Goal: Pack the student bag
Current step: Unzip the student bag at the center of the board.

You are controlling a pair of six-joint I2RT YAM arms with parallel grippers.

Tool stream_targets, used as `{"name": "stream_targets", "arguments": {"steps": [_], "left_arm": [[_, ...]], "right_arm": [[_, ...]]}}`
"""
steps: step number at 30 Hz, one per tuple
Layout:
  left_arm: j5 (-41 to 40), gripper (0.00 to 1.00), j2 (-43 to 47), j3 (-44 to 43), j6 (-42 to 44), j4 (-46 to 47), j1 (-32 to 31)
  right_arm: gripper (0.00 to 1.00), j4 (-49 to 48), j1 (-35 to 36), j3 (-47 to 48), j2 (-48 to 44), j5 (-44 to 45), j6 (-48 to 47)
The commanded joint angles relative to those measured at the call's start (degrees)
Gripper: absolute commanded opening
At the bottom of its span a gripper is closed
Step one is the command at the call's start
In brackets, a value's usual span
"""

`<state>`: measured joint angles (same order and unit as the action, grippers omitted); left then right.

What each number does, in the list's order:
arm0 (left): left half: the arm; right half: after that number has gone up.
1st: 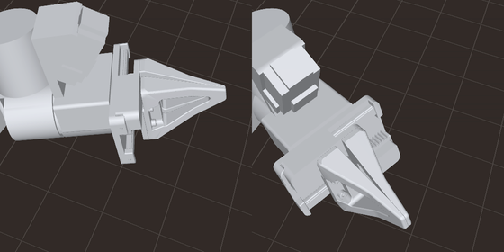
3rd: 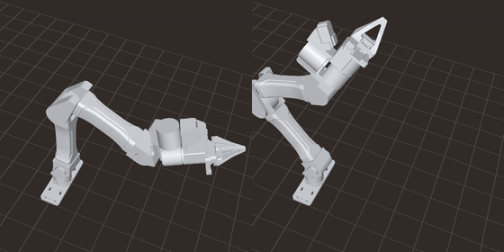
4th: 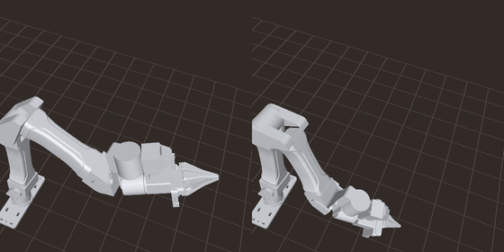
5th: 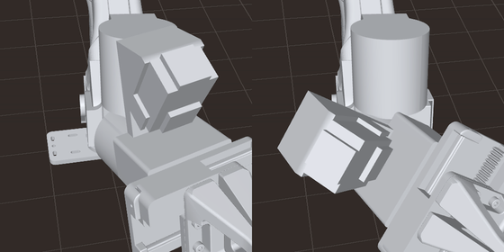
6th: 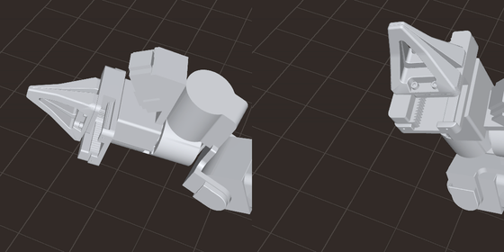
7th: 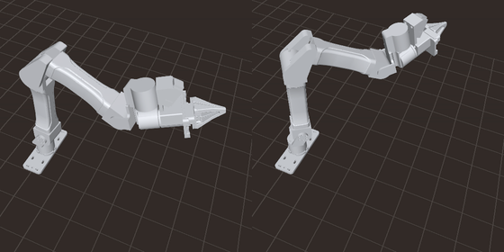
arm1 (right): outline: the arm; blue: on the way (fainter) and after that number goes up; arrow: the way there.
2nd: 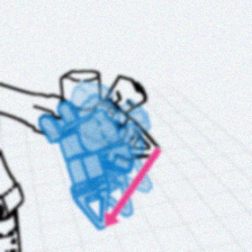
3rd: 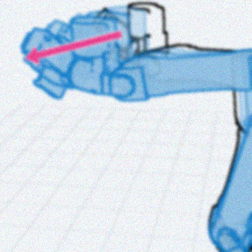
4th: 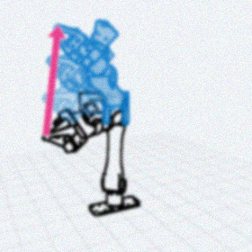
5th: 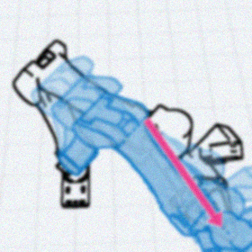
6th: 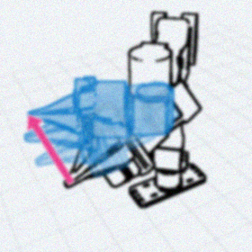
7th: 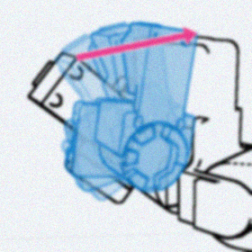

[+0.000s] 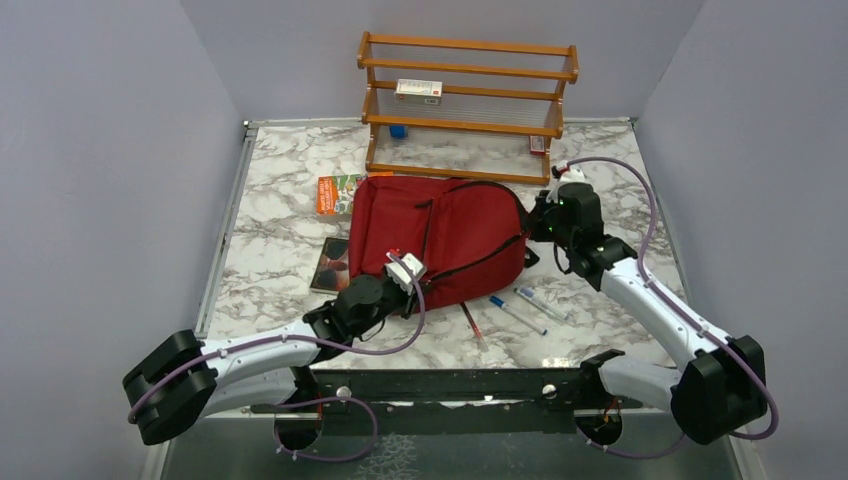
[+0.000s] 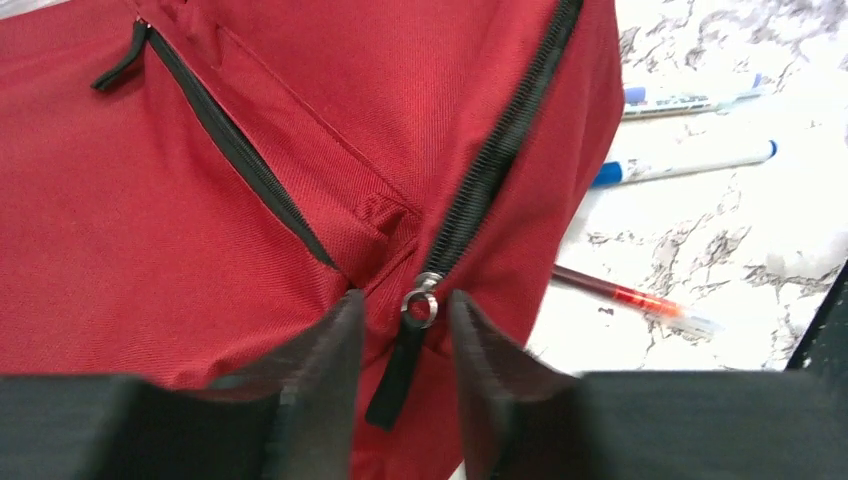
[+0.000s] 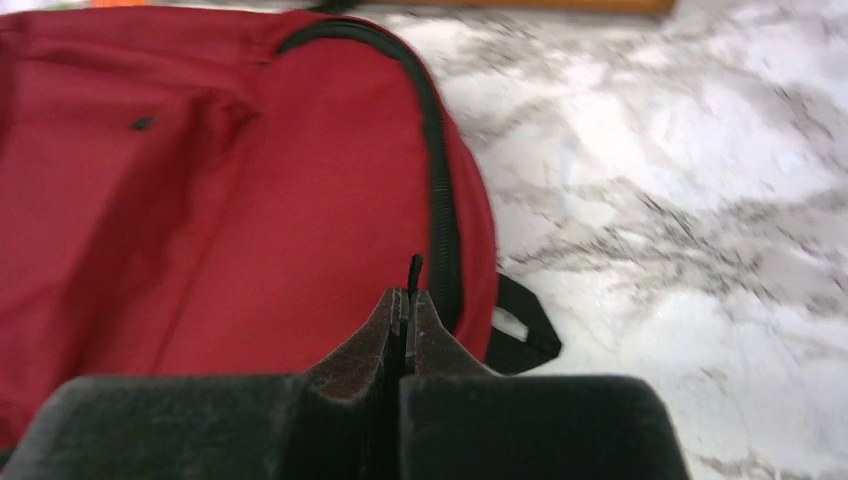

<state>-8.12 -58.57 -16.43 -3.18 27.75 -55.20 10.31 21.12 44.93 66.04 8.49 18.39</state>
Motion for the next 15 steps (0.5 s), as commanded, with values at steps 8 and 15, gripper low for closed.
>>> {"name": "stream_targets", "arguments": {"steps": [8,15], "left_arm": [[14.68,0.61,1.06,-11.96,4.37,-1.33,0.18],[17.26,0.62,-9.22,-21.2,4.07,-1.03,0.18]], "right_arm": [[0.0,-2.67,-0.82,0.64,-7.16,-32.12,-6.52],[0.0,1.0,-0.82,1.72,-9.07,-38.88,-6.14]]}}
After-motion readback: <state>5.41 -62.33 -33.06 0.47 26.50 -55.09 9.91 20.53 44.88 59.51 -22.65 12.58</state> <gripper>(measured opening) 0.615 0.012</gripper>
